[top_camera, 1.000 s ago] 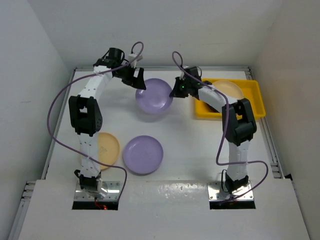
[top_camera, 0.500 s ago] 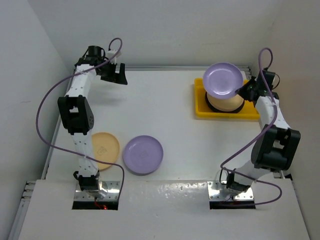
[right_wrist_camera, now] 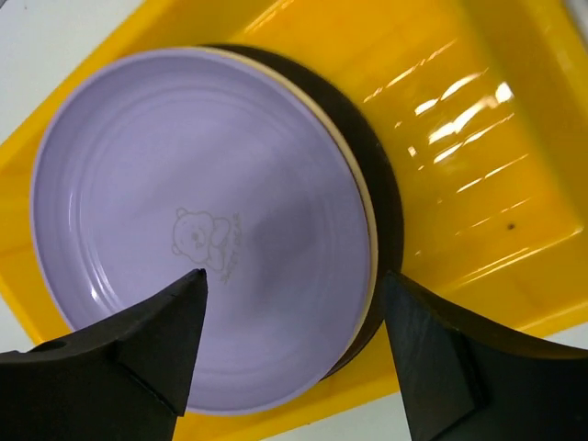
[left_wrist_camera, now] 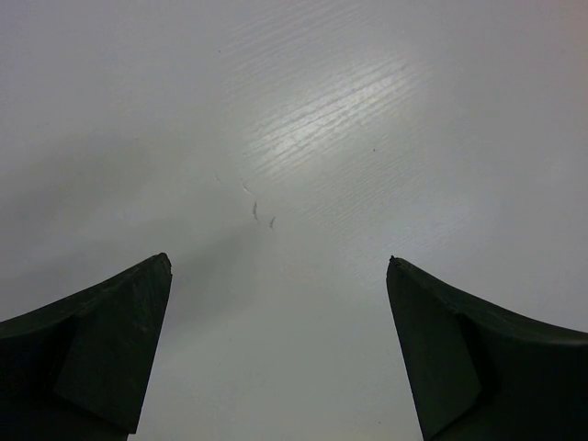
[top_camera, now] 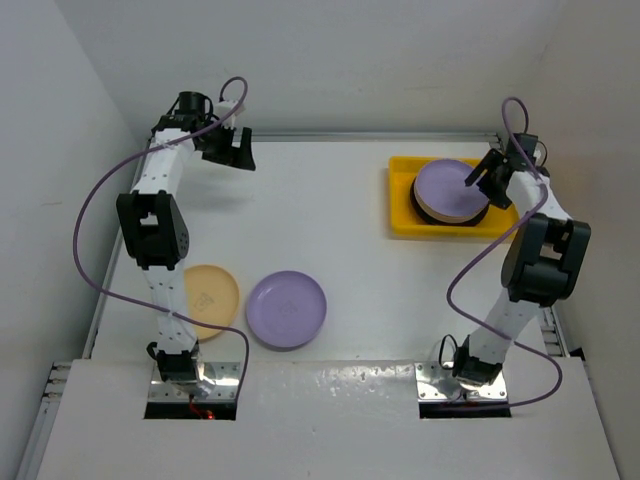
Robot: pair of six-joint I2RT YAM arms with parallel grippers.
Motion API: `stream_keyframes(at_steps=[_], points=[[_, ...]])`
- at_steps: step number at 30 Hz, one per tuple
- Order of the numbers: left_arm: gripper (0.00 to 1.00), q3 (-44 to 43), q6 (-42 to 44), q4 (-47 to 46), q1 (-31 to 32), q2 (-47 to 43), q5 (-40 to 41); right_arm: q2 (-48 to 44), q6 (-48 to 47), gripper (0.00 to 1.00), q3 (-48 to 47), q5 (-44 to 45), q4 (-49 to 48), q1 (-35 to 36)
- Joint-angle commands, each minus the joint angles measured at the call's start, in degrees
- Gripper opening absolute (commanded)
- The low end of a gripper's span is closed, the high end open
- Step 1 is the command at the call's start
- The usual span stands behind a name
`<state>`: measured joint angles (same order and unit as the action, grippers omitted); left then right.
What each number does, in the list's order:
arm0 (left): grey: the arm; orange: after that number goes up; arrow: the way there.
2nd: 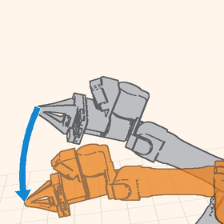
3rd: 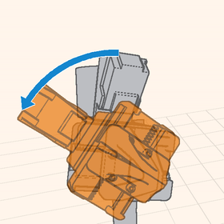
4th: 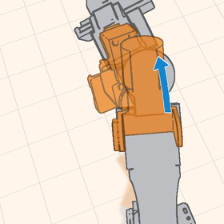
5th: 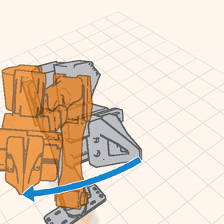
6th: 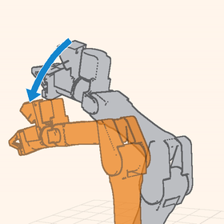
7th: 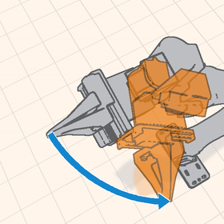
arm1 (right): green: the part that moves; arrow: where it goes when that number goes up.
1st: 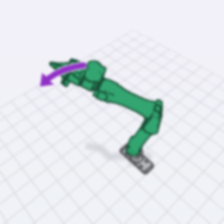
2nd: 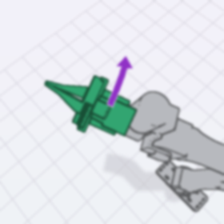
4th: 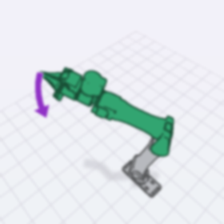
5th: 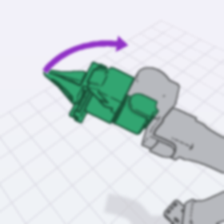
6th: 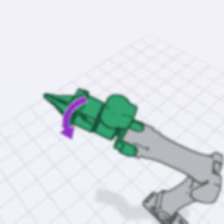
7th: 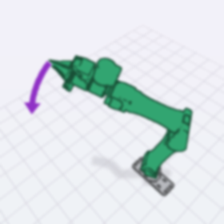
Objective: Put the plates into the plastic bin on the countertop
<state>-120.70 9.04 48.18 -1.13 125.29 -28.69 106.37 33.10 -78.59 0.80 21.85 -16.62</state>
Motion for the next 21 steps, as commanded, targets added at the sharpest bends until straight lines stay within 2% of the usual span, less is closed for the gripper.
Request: stream_keyframes(at_steps=[1,4,5,7,9,10,11,14,17,21], points=[[1.0,-1.02,1.85,-0.02,-0.19,-5.49,1.17,-3.26,-7.41,0.75,-4.2,7.36,1.62,1.85],[1.0,1.08,1.86,-0.02,-0.72,-8.22,3.9,-8.44,-10.16,0.75,-3.16,7.9,1.71,6.94],[1.0,1.87,2.47,0.5,-1.33,-9.88,4.42,-12.46,-11.82,0.77,-0.8,7.99,0.4,10.26],[1.0,5.11,3.17,0.51,-1.94,-11.98,6.52,-14.86,-14.99,0.78,2.63,6.33,-0.48,17.91],[1.0,7.58,3.7,0.51,-2.74,-14.19,8.46,-17.33,-18.77,0.81,5.98,-0.14,-1.81,25.12],[1.0,10.29,3.71,0.51,-3.79,-16.46,10.13,-16.99,-19.12,0.83,7.29,-2.44,-1.89,30.11],[1.0,11.62,3.71,0.51,-5.45,-17.53,10.66,-16.02,-18.95,0.84,8.7,-9.6,-1.98,34.42],[1.0,17.59,3.71,1.04,-9.75,-22.0,10.67,-13.04,-16.16,0.84,11.34,-13.18,-4.08,44.81],[1.0,25.56,3.71,1.65,-13.28,-25.88,9.62,-8.55,-14.04,0.84,12.05,-13.11,-4.35,52.98],[1.0,36.05,6.69,1.65,-20.3,-32.21,8.47,-3.2,-9.74,0.8,14.33,-12.4,-6.28,58.63]])
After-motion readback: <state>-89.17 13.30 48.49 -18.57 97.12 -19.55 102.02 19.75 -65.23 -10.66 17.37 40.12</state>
